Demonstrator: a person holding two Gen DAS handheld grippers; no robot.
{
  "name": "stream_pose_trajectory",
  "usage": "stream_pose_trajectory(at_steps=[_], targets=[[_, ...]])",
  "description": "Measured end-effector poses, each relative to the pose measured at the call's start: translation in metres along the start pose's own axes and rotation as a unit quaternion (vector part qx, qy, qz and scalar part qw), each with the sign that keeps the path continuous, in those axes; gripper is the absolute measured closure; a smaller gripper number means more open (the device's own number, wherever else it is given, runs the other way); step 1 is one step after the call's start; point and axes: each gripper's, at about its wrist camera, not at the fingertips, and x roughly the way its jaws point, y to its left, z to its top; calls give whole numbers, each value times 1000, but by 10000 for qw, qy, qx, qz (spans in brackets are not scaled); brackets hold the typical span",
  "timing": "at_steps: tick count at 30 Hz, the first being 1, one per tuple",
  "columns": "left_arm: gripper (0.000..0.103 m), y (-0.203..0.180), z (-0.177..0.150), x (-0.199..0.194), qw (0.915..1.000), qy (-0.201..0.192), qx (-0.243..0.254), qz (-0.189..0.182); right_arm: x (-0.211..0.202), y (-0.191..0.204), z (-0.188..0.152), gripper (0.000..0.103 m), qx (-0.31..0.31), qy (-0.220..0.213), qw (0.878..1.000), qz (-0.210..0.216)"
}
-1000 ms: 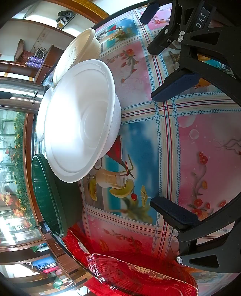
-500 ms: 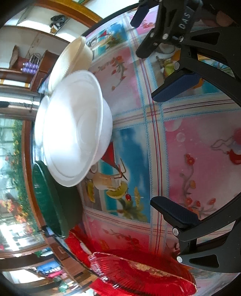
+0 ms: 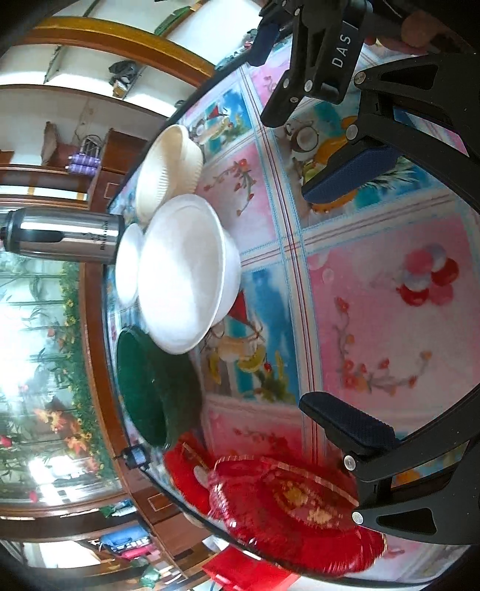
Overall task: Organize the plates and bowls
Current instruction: 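Move both tools toward the large red 'THE WEDDING' plate, then close both tools on the rim of the red wedding plate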
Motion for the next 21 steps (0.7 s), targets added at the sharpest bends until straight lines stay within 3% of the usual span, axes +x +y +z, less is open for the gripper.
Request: stream_pose_trajectory(at_steps=[9,16,21], targets=[[0,44,-9,-27,9998,-81,-161,82,-19,31,-1,0,-307,-146,9992,205],[0,105,-21,-53,9983,-224,-435,327,-29,82,3,1,-791,-147,9938,770],[0,162,-29,-62,9938,-244,-816,716,-27,129,7,1,-1232,-126,9846,1237]])
